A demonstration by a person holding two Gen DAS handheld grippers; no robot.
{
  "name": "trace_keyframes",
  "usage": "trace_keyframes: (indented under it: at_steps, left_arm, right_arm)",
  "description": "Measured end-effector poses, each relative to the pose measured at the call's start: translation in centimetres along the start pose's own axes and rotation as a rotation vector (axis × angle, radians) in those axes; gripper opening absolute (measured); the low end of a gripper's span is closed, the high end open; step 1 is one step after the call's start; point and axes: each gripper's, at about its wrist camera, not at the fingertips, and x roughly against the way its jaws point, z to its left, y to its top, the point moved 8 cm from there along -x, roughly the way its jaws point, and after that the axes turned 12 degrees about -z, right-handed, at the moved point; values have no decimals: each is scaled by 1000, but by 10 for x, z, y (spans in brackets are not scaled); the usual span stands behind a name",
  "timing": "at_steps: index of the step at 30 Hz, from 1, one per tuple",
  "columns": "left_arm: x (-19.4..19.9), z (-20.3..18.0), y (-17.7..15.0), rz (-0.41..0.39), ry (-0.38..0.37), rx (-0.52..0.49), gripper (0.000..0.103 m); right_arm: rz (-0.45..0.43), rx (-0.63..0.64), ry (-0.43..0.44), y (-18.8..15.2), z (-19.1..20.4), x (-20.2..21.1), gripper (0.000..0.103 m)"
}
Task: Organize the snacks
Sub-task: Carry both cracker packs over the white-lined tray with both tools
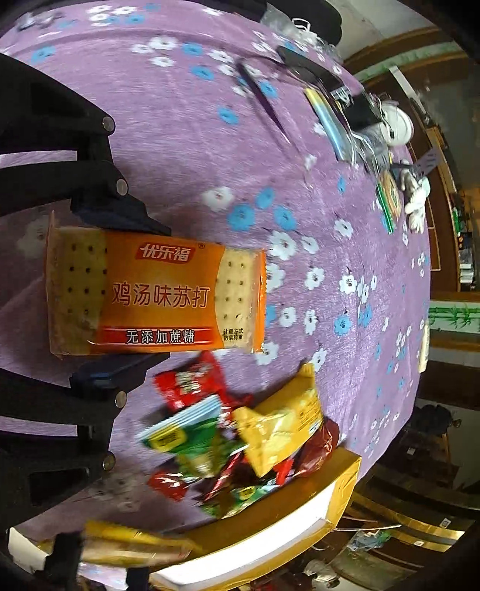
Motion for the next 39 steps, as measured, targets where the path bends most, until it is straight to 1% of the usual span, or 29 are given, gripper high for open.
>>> trace_keyframes:
  at_steps: [1, 3, 4, 9, 15, 21, 24, 30, 34, 39]
  left_arm:
    - [12, 5, -11, -5, -4, 10, 60]
    - [18, 3, -13, -19, -24, 35, 60]
    - [15, 0, -8, -23, -23, 33, 60]
    - [36, -8, 3, -80, -20, 21, 60]
    - [51, -31, 21, -116, -55, -15, 60]
    - [58, -70, 39, -137, -119, -67, 60]
    - [58, -93, 49, -137, -157, -92, 60]
    - [54, -150, 69, -137, -241, -130, 59]
    - [51, -186, 81, -133, -274, -151, 59]
    - [37, -223, 94, -130, -269, -174, 59]
  right_arm:
    - [8, 1, 1, -1, 2, -3, 76]
    - [3, 6, 3, 0, 3, -4, 76]
    - [-8, 5, 6, 2, 4, -3, 76]
    - [-45, -19, 26, 7, 1, 3, 76]
    - [-104, -55, 37, 14, -10, 20, 76]
    - [-162, -170, 9, 15, -48, 44, 76]
    - [-192, -201, -16, 13, -67, 61, 76]
    - [-242, -296, -78, 5, -117, 97, 76]
    - [-263, -330, -112, 7, -149, 113, 76]
    - [-266, -357, -123, 20, -181, 119, 76]
